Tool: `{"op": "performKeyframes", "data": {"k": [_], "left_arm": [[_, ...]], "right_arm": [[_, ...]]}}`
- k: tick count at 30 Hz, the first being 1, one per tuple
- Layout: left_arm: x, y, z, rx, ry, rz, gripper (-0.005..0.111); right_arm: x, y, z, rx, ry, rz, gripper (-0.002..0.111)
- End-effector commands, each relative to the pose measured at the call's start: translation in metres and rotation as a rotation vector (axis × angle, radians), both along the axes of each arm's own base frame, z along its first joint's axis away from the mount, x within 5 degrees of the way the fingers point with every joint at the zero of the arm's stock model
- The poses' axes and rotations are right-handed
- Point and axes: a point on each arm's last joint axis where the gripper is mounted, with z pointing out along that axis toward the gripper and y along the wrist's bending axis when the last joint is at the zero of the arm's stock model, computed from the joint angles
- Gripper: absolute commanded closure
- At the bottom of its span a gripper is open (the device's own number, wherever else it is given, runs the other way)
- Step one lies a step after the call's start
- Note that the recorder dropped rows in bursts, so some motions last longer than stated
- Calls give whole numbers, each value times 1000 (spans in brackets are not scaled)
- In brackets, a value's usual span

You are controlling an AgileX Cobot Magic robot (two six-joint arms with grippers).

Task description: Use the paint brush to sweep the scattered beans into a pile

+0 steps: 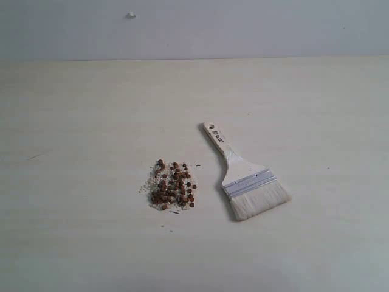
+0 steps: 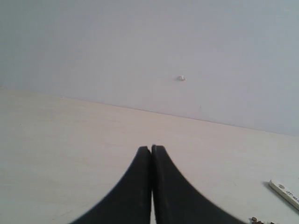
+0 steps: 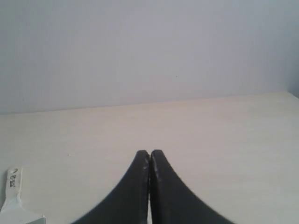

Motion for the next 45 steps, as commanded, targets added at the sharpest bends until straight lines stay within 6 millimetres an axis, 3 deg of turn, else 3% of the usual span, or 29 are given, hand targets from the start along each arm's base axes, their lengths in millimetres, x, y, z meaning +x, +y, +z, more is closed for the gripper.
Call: {"op": "performKeyframes", "data": {"k": [1,45], "left_arm": [[0,0,0,-5,-7,-6,107],[0,0,0,-5,-7,-6,107]], "right_arm": [[0,0,-11,-18,50,-1,108],[0,0,-12,3,63,3,108]]}}
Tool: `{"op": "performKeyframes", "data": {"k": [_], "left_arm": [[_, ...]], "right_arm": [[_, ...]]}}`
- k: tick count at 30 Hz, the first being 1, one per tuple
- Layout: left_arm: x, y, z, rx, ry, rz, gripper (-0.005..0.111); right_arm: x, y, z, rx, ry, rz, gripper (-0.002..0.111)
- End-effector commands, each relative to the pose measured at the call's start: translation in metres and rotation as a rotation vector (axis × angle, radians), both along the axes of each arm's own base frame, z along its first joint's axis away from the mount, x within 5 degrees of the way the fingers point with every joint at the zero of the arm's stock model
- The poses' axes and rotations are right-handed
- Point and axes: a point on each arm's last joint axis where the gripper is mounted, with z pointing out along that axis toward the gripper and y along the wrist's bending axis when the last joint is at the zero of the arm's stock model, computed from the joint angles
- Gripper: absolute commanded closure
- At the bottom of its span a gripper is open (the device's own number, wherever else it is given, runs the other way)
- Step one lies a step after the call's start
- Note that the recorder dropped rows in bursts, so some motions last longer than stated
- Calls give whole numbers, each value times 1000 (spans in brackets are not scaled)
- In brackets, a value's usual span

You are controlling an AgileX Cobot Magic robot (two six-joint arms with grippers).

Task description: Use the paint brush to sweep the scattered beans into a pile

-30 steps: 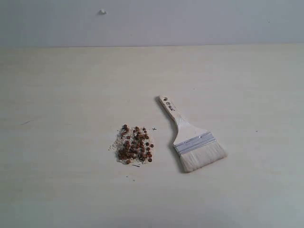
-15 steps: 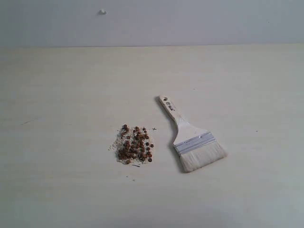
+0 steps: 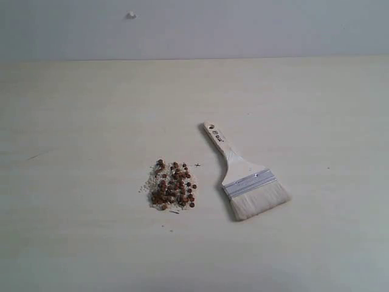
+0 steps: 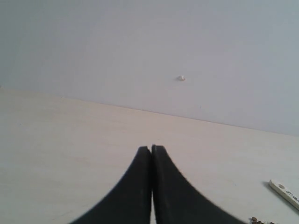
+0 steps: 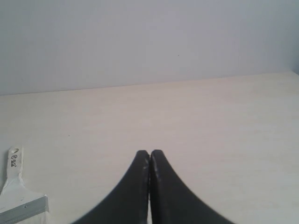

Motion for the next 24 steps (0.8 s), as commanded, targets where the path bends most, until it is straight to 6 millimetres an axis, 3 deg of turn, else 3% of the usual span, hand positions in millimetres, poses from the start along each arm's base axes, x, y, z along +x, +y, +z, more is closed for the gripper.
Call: {"op": "performKeyframes", "data": {"k": [1,24], "left_arm": [[0,0,0,-5,-7,-6,107],[0,0,0,-5,-7,-6,107]], "right_arm": [[0,0,-1,-2,-2,-5,108],[0,0,-1,15,-3,-3,108]]}}
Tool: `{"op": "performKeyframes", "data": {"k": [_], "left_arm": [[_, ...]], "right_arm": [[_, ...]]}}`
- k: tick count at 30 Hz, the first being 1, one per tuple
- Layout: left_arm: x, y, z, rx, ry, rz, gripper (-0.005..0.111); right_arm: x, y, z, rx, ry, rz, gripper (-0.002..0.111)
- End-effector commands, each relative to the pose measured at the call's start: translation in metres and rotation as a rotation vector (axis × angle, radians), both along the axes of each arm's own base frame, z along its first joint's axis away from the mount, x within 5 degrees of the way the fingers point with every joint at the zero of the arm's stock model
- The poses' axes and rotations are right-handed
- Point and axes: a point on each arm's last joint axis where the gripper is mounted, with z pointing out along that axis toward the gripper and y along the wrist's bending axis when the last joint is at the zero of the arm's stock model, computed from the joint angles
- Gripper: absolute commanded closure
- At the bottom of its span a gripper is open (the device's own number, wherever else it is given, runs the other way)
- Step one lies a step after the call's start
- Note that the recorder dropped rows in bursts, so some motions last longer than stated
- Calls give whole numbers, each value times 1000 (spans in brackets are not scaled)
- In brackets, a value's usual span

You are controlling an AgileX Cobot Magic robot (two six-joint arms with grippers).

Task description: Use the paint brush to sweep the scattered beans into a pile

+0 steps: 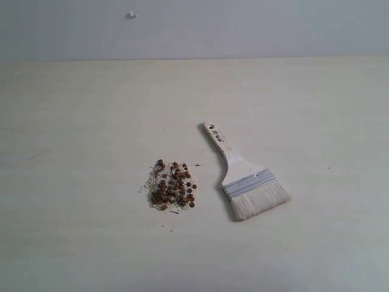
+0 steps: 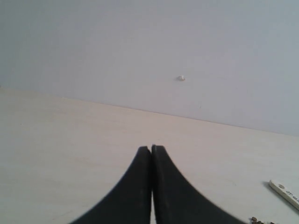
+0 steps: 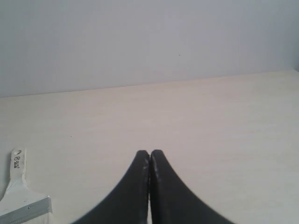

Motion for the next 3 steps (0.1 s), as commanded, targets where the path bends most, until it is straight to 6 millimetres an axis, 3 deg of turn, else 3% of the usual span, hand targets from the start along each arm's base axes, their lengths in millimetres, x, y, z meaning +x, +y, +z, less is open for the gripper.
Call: {"op": "performKeyframes", "data": {"k": [1,3], "left_arm": [[0,0,0,-5,-7,-6,107],[0,0,0,-5,-7,-6,107]], "right_arm": [[0,0,-1,-1,-2,-5,108],[0,0,-1,-1,-2,-5,108]]}}
